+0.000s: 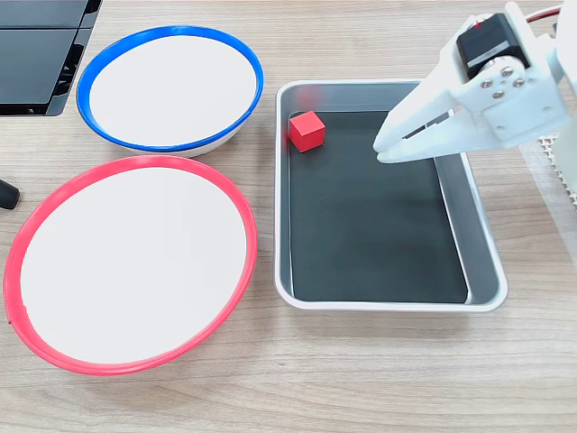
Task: Move a red block from tray to red dish
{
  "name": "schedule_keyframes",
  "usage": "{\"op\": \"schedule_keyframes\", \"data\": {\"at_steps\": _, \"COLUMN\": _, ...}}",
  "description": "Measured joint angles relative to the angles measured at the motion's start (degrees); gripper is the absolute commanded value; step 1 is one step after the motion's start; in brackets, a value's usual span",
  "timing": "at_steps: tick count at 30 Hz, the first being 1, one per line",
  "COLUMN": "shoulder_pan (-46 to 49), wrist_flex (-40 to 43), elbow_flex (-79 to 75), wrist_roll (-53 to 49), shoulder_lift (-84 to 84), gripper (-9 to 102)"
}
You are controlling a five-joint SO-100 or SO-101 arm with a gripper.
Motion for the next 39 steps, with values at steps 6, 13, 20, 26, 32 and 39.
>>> {"op": "schedule_keyframes", "data": {"at_steps": 6, "shoulder_pan": 0.0, "wrist_flex": 0.0, "elbow_flex": 0.0, "wrist_roll": 0.0, "shoulder_lift": 0.0, "gripper": 0}}
{"op": "schedule_keyframes", "data": {"at_steps": 13, "shoulder_pan": 0.0, "wrist_flex": 0.0, "elbow_flex": 0.0, "wrist_roll": 0.0, "shoulder_lift": 0.0, "gripper": 0}}
{"op": "schedule_keyframes", "data": {"at_steps": 20, "shoulder_pan": 0.0, "wrist_flex": 0.0, "elbow_flex": 0.0, "wrist_roll": 0.0, "shoulder_lift": 0.0, "gripper": 0}}
{"op": "schedule_keyframes", "data": {"at_steps": 26, "shoulder_pan": 0.0, "wrist_flex": 0.0, "elbow_flex": 0.0, "wrist_roll": 0.0, "shoulder_lift": 0.0, "gripper": 0}}
{"op": "schedule_keyframes", "data": {"at_steps": 32, "shoulder_pan": 0.0, "wrist_flex": 0.0, "elbow_flex": 0.0, "wrist_roll": 0.0, "shoulder_lift": 0.0, "gripper": 0}}
{"op": "schedule_keyframes", "data": {"at_steps": 39, "shoulder_pan": 5.0, "wrist_flex": 0.0, "elbow_flex": -0.3, "wrist_roll": -5.9, "shoulder_lift": -0.5, "gripper": 0}}
